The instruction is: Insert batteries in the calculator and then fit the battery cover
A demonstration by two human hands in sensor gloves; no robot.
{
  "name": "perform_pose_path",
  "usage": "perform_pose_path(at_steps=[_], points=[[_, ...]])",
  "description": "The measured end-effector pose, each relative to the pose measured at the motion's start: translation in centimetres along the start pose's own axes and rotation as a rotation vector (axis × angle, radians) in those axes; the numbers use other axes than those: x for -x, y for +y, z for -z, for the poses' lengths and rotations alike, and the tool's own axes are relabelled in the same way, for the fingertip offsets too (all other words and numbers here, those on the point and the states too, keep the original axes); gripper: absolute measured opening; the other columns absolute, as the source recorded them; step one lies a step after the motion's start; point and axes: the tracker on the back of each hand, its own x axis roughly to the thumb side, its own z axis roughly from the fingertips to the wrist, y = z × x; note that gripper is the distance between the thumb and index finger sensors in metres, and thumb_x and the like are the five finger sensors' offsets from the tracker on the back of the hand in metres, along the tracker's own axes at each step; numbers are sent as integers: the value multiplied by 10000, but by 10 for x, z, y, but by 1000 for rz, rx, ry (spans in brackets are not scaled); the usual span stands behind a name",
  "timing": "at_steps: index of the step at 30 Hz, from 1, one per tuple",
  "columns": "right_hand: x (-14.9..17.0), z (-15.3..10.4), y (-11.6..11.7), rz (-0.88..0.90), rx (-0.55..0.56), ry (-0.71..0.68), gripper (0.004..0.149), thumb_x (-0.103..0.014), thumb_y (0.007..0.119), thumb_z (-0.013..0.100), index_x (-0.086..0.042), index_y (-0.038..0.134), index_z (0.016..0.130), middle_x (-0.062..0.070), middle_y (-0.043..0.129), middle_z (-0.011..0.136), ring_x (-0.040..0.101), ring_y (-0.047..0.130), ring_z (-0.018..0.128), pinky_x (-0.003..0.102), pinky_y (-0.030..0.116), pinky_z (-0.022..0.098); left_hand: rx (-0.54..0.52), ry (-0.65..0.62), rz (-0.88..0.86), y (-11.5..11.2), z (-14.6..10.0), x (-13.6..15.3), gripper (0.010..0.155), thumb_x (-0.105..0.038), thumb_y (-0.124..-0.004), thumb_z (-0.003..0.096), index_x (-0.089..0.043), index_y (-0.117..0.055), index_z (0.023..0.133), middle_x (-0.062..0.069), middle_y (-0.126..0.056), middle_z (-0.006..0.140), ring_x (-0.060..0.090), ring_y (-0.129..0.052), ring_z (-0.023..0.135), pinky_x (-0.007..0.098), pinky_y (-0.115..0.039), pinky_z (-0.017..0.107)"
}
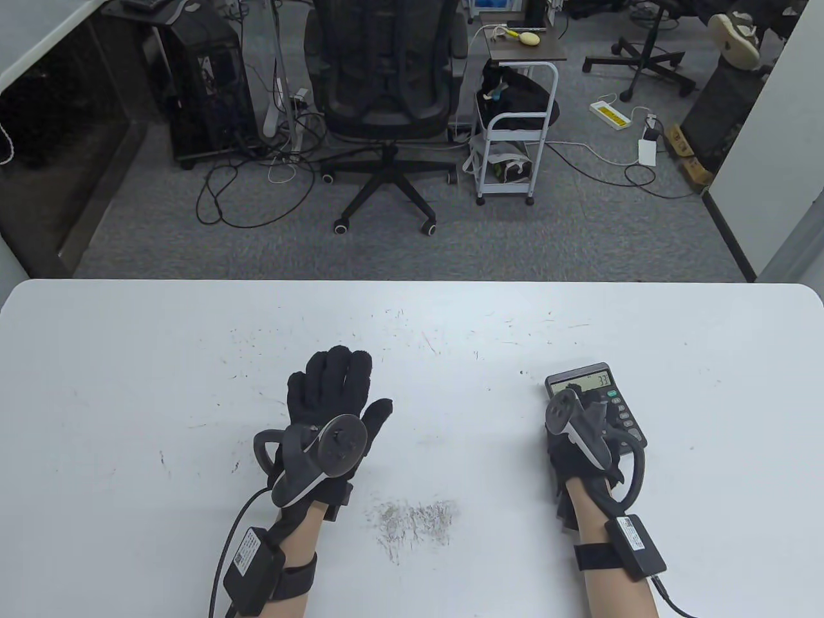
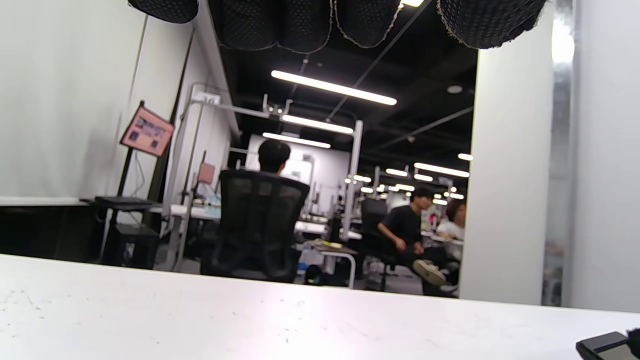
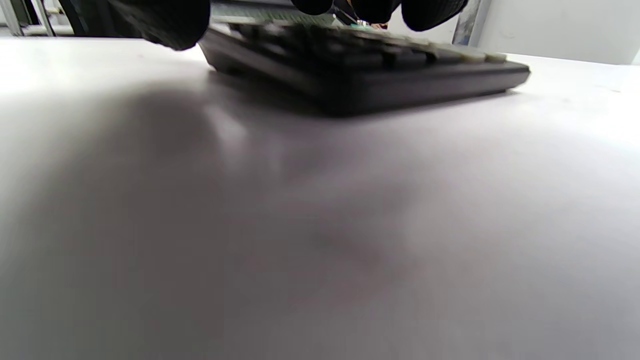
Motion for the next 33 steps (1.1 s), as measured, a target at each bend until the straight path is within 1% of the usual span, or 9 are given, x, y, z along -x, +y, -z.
perform_pose_path(at_steps=[3, 8, 12, 15, 21, 28, 33], points=[[-2, -10, -19, 102, 21, -73, 722, -513, 779, 502, -276, 446, 1097, 107, 515, 1163, 472, 574, 1032, 621, 581, 708, 9, -10, 16, -1, 1, 1, 770, -644, -646, 536, -288, -498, 1203, 117, -536, 1276, 422, -552, 1159, 670, -501, 807], [-7, -37, -57, 246, 118, -239, 728, -520, 761, 508, -266, 432, 1105, 111, 492, 1174, 466, 515, 1058, 636, 524, 731, 15, -5, 29, -2, 2, 2, 771, -644, -645, 536, -288, -493, 1203, 116, -537, 1276, 419, -550, 1161, 670, -495, 809], [-9, -59, -78, 297, 202, -336, 724, -520, 759, 508, -263, 441, 1105, 108, 494, 1178, 463, 488, 1071, 649, 485, 741, 10, -3, 38, -2, 2, 3, 772, -644, -645, 535, -290, -492, 1203, 115, -536, 1277, 415, -550, 1163, 670, -492, 810], [-10, -72, -89, 332, 245, -408, 721, -521, 758, 507, -261, 450, 1104, 104, 502, 1179, 456, 478, 1078, 650, 468, 748, 6, -4, 48, -2, 2, 4, 771, -645, -645, 533, -292, -492, 1202, 110, -535, 1277, 415, -547, 1163, 672, -488, 810], [-8, -90, -103, 359, 269, -563, 754, -545, 758, 494, -280, 417, 1111, 92, 457, 1200, 447, 424, 1104, 660, 406, 764, -25, 2, 87, 0, 1, 5, 772, -644, -646, 533, -292, -489, 1202, 106, -540, 1276, 414, -541, 1166, 678, -480, 809], [-7, -102, -111, 345, 334, -592, 760, -553, 756, 492, -274, 421, 1114, 96, 467, 1201, 447, 437, 1104, 670, 393, 758, -50, -6, 81, 4, -1, 5, 771, -644, -646, 531, -295, -490, 1201, 104, -544, 1275, 411, -544, 1166, 679, -479, 808], [-8, -101, -110, 338, 333, -604, 759, -554, 755, 494, -269, 424, 1115, 106, 469, 1199, 434, 444, 1106, 669, 393, 756, -52, -13, 85, 4, -1, 3, 769, -645, -645, 531, -299, -490, 1200, 101, -543, 1275, 410, -543, 1166, 678, -480, 809]])
